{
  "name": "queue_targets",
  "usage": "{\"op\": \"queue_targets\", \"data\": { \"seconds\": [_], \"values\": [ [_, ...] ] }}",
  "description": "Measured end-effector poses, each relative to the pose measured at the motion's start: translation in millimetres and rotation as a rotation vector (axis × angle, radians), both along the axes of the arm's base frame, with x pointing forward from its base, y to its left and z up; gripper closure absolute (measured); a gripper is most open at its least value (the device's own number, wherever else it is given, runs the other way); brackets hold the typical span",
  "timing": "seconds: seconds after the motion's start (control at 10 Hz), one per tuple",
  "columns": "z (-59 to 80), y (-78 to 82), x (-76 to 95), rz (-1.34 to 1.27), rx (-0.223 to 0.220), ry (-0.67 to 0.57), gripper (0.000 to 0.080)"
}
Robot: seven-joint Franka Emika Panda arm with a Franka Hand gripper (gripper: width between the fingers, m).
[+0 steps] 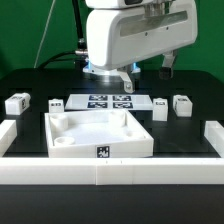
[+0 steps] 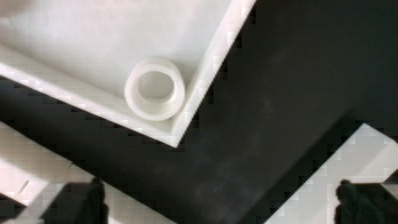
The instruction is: Assemble one leg
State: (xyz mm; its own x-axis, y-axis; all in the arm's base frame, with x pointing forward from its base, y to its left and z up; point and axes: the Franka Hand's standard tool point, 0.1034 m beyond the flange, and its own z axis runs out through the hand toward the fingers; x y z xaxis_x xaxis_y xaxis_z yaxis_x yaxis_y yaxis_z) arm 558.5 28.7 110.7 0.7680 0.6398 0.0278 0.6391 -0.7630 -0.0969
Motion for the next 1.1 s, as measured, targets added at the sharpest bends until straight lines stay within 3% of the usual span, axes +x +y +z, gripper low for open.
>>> {"op": "queue_targets", "data": {
  "seconds": [0.7,1.1],
  "values": [
    [-0.7,-0.2,-0.5,-0.006,0.005,0.002,0.015],
    [-15.8,-13.8,-20.9,0.357,-0.038,0.022,0.015]
  ]
}}
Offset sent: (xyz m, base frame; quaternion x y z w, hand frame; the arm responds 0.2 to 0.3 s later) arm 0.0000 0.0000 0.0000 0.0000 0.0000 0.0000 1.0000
